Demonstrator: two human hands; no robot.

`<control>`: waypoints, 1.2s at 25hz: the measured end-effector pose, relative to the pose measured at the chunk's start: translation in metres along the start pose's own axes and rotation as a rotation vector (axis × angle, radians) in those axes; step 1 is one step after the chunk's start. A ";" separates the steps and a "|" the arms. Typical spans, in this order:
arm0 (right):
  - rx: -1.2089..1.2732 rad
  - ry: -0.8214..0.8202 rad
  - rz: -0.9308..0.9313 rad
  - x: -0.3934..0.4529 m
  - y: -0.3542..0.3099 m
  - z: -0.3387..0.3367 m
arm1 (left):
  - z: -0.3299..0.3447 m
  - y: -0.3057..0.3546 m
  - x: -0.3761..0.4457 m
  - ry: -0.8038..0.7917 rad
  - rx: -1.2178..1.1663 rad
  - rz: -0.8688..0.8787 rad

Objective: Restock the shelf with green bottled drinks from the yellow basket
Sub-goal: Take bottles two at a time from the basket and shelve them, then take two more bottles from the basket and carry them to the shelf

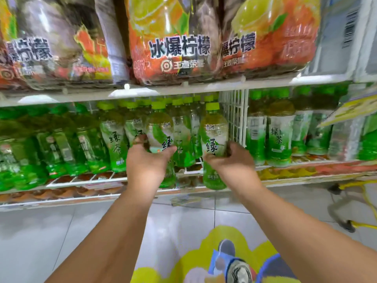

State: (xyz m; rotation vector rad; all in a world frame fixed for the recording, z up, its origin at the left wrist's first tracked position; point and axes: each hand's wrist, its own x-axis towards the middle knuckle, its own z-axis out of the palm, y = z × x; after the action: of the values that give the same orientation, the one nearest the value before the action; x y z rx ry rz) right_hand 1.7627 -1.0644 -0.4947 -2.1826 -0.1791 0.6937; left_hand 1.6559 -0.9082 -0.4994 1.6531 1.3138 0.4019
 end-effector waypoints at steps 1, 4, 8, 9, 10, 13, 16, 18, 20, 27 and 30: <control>0.015 -0.019 -0.005 0.006 -0.004 -0.001 | 0.004 -0.002 0.009 0.009 -0.003 -0.009; 0.125 -0.009 0.008 0.024 -0.005 0.002 | 0.015 -0.007 0.026 0.033 0.030 0.008; 0.122 0.029 -0.051 0.041 -0.012 0.017 | 0.023 -0.009 0.043 0.081 0.148 0.118; 0.123 0.033 -0.054 0.045 -0.014 0.021 | 0.024 -0.007 0.048 0.076 0.172 0.114; 0.122 0.024 -0.050 0.050 -0.015 0.025 | 0.025 -0.006 0.051 0.064 0.208 0.115; 0.085 0.016 -0.017 0.061 -0.015 0.031 | 0.028 -0.008 0.057 0.017 0.393 0.135; 0.021 -0.018 -0.022 0.067 -0.007 0.033 | 0.025 -0.008 0.049 0.019 0.380 0.161; -0.065 -0.032 -0.056 0.063 -0.006 0.032 | 0.018 -0.008 0.045 0.004 0.361 0.214; -0.231 -0.034 -0.076 0.052 -0.010 0.028 | 0.009 -0.009 0.039 -0.013 0.456 0.279; -0.944 -0.138 -0.487 -0.031 -0.047 -0.030 | -0.075 0.020 -0.024 -0.078 1.038 0.548; -0.937 -0.077 -0.614 -0.082 -0.061 -0.054 | -0.106 0.041 -0.078 -0.034 1.053 0.617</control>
State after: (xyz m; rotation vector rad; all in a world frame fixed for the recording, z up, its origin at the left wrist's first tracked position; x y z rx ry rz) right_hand 1.7293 -1.0897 -0.3872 -2.7128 -1.3783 0.3492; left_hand 1.5727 -0.9266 -0.3906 2.9467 0.9899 -0.0127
